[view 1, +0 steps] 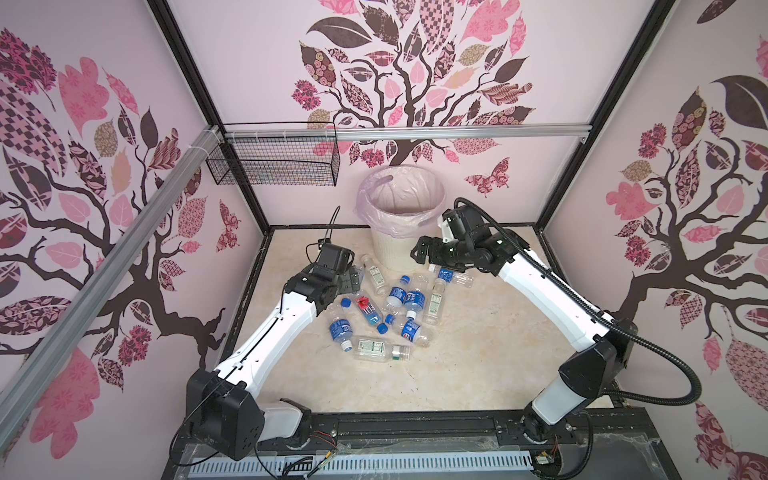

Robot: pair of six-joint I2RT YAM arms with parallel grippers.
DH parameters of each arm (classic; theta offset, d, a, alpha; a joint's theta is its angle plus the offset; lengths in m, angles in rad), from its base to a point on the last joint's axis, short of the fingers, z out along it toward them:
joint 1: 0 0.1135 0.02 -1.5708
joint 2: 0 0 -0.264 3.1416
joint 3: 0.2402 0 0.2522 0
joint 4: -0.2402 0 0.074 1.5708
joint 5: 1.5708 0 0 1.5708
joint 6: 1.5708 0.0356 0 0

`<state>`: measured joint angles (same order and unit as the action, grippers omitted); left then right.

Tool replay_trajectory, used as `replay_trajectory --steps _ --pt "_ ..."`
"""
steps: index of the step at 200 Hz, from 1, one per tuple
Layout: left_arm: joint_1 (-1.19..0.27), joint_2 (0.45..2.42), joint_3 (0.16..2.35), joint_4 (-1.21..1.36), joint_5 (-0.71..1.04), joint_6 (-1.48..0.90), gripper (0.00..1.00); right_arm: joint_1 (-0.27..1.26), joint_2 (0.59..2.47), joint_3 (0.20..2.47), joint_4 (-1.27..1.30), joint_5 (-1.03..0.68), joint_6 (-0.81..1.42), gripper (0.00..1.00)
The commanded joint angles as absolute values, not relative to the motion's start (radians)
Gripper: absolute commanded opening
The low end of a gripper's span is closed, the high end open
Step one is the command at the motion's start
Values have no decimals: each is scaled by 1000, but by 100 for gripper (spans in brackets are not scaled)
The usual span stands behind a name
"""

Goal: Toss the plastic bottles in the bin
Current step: 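Lower the left gripper onto the clear Pocari Sweat bottle in the pile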

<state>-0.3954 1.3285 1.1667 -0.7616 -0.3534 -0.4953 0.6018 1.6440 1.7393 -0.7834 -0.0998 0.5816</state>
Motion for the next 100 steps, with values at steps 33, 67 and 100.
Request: replay_trajectory --steps 33,67,100 --pt "-392 1298 1047 -912 -219 -763 97 683 1588 1711 -793 -29 506 100" --pt "-384 1323 1015 -930 -174 -795 97 684 1569 1673 -776 -55 516 100" --pt "-370 1372 987 -910 -149 -783 97 685 1560 1658 -776 -65 514 100"
